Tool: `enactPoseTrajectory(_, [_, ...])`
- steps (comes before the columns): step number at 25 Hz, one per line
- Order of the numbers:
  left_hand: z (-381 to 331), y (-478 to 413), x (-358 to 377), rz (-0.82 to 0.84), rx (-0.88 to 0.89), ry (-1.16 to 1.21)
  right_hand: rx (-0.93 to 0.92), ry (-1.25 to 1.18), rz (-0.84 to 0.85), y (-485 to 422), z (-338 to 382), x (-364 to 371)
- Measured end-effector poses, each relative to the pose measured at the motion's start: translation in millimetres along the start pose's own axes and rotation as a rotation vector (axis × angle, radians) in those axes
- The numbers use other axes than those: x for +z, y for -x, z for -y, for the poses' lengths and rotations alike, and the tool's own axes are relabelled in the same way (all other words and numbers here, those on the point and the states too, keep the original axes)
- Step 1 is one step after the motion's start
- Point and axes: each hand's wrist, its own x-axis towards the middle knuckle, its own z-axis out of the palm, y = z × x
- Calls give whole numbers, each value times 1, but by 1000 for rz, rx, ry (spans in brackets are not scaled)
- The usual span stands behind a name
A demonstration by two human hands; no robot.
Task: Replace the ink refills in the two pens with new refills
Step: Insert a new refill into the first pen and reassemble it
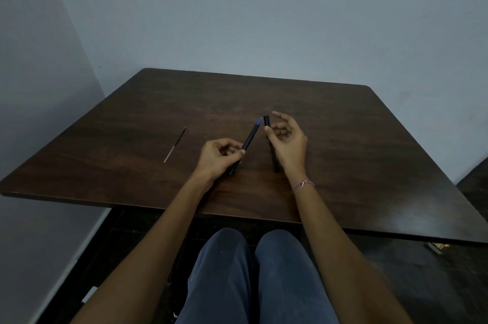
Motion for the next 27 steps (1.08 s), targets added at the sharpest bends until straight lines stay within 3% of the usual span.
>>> enactPoseTrajectory(11, [-1,3,1,91,-12,-67,172,-541,-132,-4,6,-10])
enactPoseTrajectory(19, [-2,2,0,91,-21,-84,157,-549,0,-3,6,-9])
enactPoseTrajectory(23, [0,2,0,90,-16,-72,159,-533,-49,-4,5,-11])
enactPoseTrajectory(27, [0,1,0,90,-16,-88,161,-403,60,-1,6,-7])
